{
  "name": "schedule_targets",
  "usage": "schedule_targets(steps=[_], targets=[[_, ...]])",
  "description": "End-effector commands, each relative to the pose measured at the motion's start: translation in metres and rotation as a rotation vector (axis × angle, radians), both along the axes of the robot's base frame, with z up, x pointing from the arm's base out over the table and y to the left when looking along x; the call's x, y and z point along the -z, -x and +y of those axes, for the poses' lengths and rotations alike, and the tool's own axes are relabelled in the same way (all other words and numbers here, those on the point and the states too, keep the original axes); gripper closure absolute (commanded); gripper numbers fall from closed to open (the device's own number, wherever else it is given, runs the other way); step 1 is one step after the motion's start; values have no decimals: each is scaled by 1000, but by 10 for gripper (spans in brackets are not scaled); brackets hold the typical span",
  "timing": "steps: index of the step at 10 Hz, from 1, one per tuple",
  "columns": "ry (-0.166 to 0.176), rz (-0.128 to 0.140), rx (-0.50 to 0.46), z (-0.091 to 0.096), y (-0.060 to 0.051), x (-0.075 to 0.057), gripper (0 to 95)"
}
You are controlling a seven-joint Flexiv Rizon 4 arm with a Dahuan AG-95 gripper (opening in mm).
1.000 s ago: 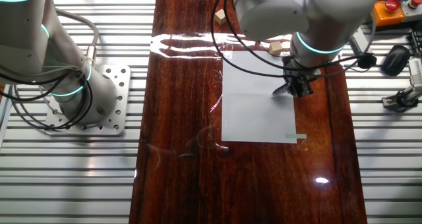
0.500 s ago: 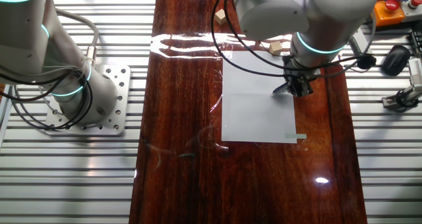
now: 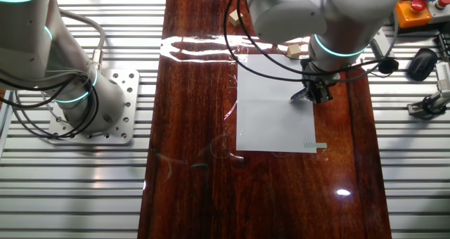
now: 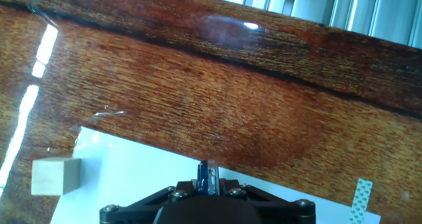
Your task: Use the correction tape on paper
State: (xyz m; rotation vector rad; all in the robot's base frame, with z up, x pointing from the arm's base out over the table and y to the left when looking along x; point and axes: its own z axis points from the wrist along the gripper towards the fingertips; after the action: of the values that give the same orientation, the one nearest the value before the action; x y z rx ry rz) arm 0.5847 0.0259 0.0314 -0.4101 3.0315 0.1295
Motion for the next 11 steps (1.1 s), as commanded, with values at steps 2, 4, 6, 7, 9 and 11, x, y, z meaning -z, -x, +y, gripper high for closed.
schedule_targets(steps=[2,4,6,7,9,11], targets=[[1,-27,0,-1,0,1,950],[2,-40,-3,-1,0,1,950],[0,-48,-6,-1,0,0,950],[0,-50,-7,-1,-1,0,950],[-2,-56,-11,-1,-4,-1,950],[-6,-72,-16,0,-7,-1,950]])
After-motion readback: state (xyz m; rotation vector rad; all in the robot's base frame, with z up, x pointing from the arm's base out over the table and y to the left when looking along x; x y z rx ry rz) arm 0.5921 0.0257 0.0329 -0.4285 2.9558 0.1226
